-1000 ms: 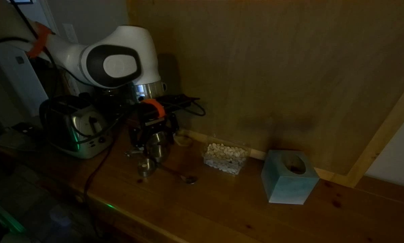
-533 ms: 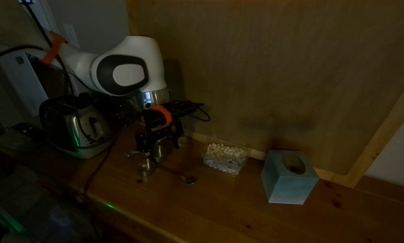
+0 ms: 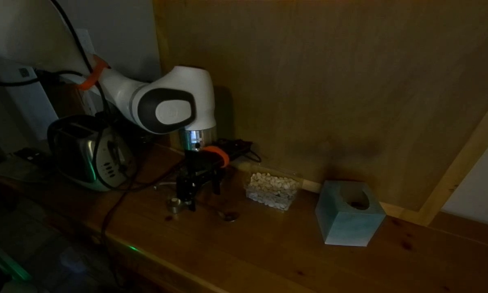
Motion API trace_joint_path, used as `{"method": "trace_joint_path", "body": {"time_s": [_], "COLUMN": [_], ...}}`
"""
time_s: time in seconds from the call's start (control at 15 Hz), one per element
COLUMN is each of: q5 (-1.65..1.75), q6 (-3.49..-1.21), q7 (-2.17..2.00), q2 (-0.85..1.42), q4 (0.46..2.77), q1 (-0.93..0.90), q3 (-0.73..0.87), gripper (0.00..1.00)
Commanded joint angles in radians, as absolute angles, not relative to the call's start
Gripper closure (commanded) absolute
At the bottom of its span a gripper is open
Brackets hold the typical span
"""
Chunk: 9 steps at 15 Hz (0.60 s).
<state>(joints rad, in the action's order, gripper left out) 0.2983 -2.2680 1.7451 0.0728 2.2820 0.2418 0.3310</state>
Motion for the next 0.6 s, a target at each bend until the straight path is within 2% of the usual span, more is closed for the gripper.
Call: {"method": "trace_joint_path", "body": {"time_s": [0.0, 0.53], "q5": [0.198, -0.007], "q6": [-2.290, -2.339], "q7": [1.899, 1.989], "q2": [0.126, 0.180], "q4": [2.249, 2.227], "q1": [0.281, 0.334], "q3": [0.299, 0.277], "gripper": [0.00, 0.02]}}
